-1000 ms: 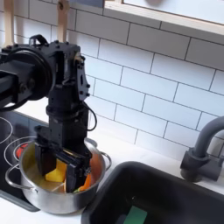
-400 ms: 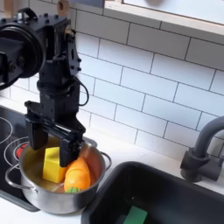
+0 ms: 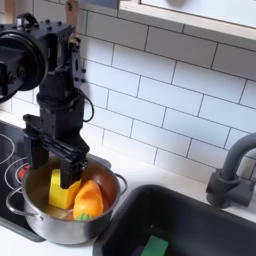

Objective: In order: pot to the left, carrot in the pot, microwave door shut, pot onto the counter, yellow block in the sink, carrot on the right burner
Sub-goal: 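Take the yellow block out of the pot and put it in the sink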

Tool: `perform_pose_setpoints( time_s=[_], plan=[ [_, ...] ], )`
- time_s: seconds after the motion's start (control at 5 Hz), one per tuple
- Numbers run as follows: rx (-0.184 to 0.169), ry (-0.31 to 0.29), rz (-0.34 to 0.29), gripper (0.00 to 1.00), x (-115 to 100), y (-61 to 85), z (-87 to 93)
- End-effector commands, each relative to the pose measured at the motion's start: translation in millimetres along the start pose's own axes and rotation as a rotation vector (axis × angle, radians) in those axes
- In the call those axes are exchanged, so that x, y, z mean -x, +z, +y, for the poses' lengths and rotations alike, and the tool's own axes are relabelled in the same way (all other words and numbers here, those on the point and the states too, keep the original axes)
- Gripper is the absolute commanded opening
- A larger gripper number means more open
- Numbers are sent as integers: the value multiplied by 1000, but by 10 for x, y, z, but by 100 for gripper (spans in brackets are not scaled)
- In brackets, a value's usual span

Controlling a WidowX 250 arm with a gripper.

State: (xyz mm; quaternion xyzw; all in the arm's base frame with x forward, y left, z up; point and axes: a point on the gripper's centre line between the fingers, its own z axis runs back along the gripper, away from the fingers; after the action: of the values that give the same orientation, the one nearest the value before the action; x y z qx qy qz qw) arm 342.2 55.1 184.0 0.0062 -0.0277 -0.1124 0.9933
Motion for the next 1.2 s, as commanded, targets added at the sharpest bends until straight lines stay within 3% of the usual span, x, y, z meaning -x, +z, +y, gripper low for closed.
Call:
perform_pose_setpoints(
  time_s=[0.0, 1.0],
  plan=[
    [-11, -8, -9, 100, -92, -67, 52],
    [-57, 29, -36, 100, -170, -215, 163]
  ],
)
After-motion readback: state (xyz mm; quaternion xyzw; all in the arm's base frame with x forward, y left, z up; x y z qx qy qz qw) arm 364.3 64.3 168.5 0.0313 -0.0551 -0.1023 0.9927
